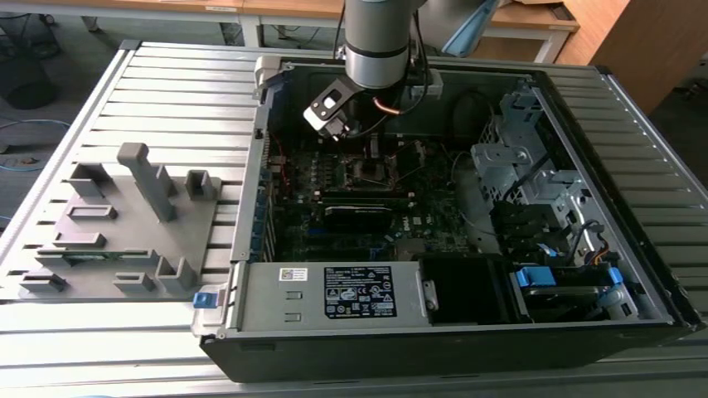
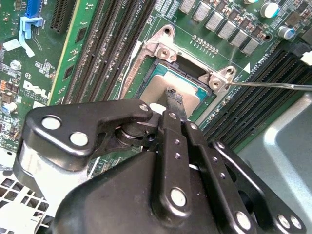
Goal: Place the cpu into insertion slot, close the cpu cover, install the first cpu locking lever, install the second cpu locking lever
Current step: 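Place the cpu into insertion slot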
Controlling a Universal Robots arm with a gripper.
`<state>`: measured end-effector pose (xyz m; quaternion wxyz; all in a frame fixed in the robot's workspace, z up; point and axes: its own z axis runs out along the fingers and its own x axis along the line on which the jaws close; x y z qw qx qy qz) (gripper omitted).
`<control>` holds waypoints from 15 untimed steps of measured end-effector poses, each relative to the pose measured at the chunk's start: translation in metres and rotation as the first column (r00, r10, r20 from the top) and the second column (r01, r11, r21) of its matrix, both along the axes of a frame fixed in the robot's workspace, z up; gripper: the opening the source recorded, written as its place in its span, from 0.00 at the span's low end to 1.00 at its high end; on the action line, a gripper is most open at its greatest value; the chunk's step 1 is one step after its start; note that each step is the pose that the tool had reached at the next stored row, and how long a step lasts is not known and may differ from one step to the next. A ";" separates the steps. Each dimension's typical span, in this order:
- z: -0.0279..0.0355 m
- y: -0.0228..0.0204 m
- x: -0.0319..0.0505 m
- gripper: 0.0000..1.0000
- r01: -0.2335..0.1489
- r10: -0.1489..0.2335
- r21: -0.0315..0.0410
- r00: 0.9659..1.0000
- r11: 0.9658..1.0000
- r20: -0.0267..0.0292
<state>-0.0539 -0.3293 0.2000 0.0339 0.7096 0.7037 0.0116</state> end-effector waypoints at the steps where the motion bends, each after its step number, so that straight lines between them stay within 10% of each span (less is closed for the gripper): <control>1: -0.0002 0.0000 0.0000 0.10 0.000 0.000 0.000 1.000 1.000 0.000; 15: -0.0029 0.0000 0.0000 0.10 0.000 0.000 0.000 1.000 1.000 0.000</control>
